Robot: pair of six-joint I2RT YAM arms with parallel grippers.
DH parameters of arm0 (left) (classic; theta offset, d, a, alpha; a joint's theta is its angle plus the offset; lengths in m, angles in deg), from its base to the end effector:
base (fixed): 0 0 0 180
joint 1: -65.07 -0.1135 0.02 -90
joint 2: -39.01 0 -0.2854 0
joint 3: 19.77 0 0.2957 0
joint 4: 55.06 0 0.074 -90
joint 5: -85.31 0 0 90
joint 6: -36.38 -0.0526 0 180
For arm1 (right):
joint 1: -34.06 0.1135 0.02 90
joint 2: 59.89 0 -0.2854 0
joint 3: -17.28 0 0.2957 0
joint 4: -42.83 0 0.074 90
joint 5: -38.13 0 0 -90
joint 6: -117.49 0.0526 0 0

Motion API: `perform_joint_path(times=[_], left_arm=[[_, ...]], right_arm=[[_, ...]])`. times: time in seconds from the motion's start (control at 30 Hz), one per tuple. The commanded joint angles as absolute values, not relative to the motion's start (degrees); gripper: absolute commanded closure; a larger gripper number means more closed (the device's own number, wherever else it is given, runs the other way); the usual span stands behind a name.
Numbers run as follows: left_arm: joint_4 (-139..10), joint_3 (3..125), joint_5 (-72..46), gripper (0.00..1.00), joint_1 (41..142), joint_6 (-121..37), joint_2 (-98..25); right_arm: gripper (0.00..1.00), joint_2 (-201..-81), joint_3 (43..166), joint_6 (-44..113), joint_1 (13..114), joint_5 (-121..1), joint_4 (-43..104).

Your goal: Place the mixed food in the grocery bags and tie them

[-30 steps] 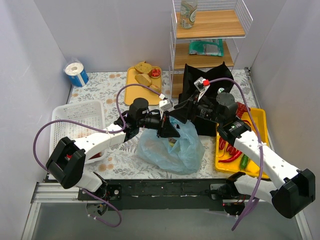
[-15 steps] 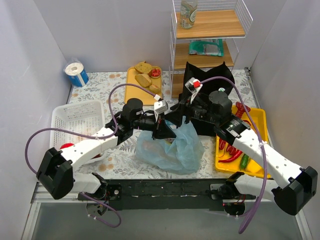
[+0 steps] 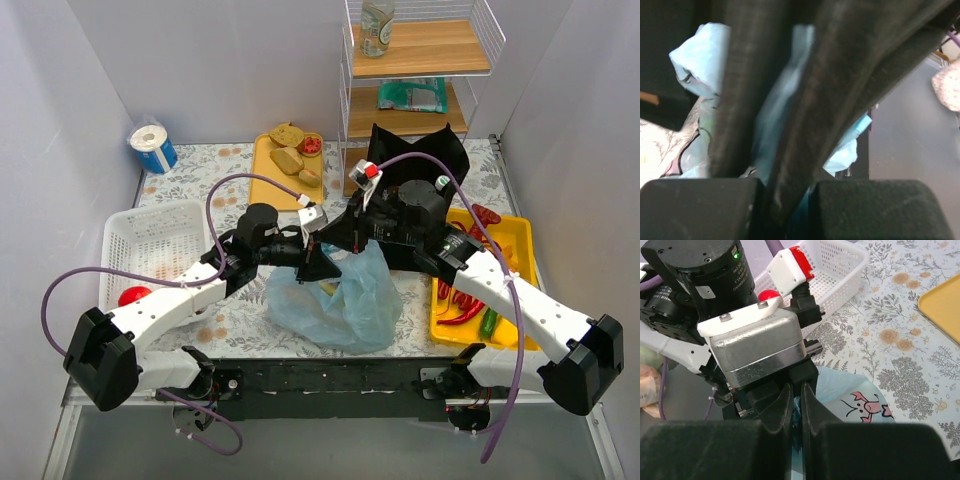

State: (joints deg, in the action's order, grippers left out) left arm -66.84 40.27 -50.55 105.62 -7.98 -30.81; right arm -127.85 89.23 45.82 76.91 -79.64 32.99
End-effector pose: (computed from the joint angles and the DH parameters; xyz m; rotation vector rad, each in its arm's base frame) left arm 0.2154 -0.2340 0.2905 0.5293 2.2037 -1.6849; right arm 0.2237 0.2409 0.3863 -0.7603 1.6423 1.1873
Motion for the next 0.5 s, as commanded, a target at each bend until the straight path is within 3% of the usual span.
perform_joint_path(times=[0.0,0.03,0.1,0.13,0.23,0.47], left_arm=[[-67.98,41.15,-51.54,0.97,106.73,-10.38,-30.43],[-68.52,41.41,-50.23,0.73,106.73,-10.64,-30.51],[-69.22,41.94,-48.90,0.59,106.73,-11.34,-30.25],[-69.75,42.20,-46.89,0.45,106.73,-11.70,-30.08],[-70.10,43.08,-42.50,0.25,106.81,-12.84,-28.06],[-70.28,45.72,-32.82,0.16,107.52,-14.51,-22.70]], right_arm=[[0.99,-128.01,86.74,47.70,76.51,-72.80,39.55],[0.99,-127.57,85.86,47.88,76.42,-72.01,39.82],[0.99,-127.30,85.33,48.23,76.33,-69.98,39.47],[0.99,-127.13,84.98,48.23,76.42,-69.37,39.12],[0.99,-126.86,84.80,48.14,76.33,-67.79,38.15],[0.99,-126.16,84.10,48.50,76.42,-64.88,37.18]])
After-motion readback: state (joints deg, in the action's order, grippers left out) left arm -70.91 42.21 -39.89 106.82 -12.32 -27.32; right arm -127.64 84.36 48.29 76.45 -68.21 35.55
